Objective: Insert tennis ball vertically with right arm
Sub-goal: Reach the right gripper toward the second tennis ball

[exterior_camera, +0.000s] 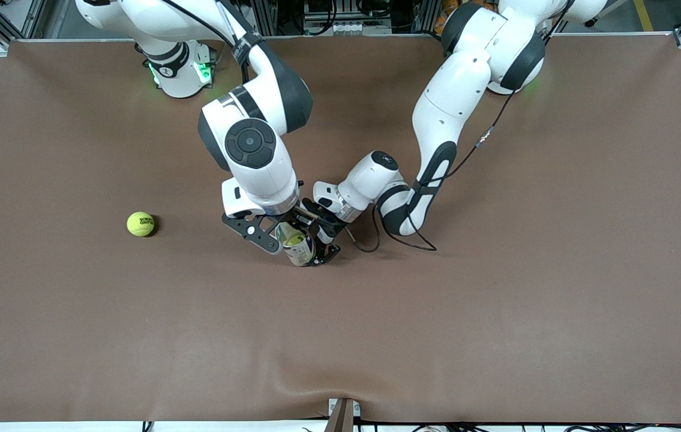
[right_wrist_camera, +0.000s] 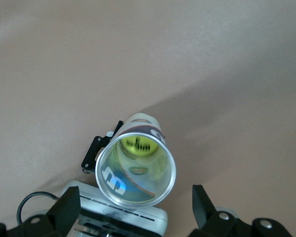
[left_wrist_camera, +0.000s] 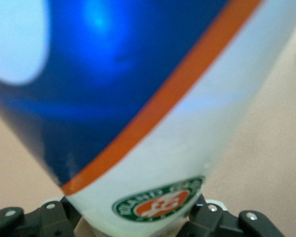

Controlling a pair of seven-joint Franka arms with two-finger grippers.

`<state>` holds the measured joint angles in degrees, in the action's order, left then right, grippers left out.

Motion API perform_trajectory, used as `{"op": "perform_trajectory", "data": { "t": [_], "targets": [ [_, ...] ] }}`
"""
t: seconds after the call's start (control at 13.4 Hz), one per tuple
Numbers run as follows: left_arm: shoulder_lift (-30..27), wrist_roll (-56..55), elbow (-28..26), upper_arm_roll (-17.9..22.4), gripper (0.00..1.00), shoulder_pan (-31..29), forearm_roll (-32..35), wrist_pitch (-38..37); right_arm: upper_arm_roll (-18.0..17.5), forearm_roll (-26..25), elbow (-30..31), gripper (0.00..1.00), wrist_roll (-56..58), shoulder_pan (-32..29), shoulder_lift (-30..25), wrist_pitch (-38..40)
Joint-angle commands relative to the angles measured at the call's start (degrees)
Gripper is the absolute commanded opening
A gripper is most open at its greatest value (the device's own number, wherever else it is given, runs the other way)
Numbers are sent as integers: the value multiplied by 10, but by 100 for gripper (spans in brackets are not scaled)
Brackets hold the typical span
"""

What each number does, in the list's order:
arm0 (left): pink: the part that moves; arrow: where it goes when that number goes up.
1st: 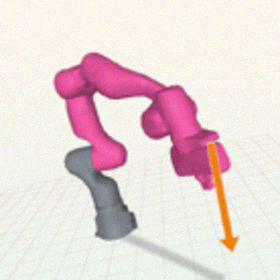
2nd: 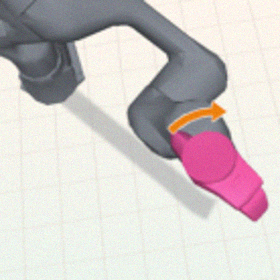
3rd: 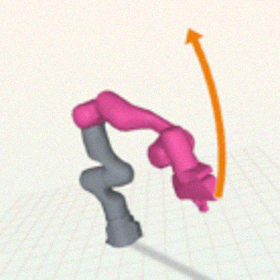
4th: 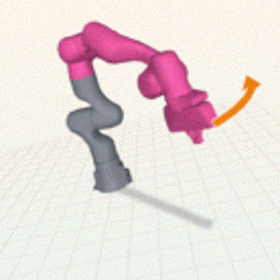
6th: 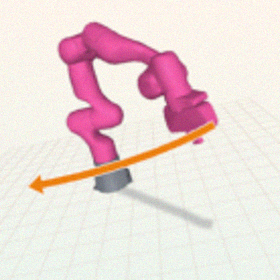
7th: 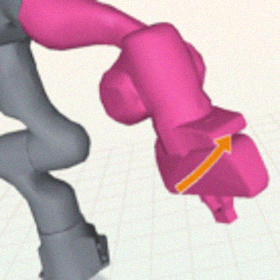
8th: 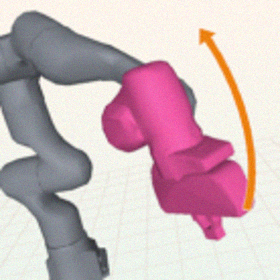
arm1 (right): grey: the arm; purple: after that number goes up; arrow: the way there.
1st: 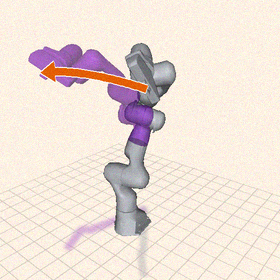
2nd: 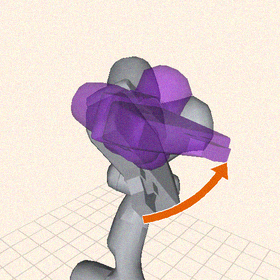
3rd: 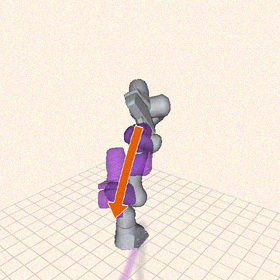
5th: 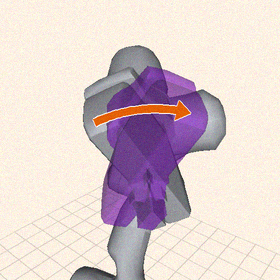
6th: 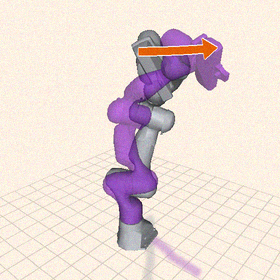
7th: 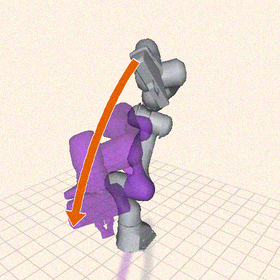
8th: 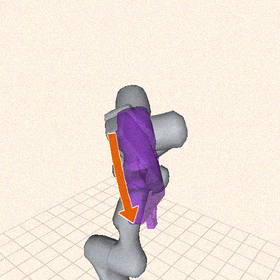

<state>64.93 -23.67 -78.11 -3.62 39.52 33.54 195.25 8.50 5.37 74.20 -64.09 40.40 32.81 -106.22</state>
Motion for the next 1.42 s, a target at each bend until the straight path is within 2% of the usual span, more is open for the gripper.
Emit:
{"op": "perform_trajectory", "data": {
  "t": [0.0,0.37,0.82,1.04,1.19,1.34],
  "targets": [
    [11,-7,9,11,84,6,5,8,-1,9,2,100,72,-30,-22,55],
    [11,-7,9,11,84,6,5,8,3,17,3,100,244,-117,-42,146],
    [11,-7,9,11,84,4,7,8,5,8,3,100,508,-286,-71,227],
    [12,-3,8,12,84,3,9,7,5,-57,12,100,638,-344,-66,229],
    [12,-2,8,12,84,3,9,7,5,-78,36,100,660,-357,-64,205],
    [11,-2,8,12,84,2,9,7,5,-81,88,100,660,-357,-63,150]
  ]
}}
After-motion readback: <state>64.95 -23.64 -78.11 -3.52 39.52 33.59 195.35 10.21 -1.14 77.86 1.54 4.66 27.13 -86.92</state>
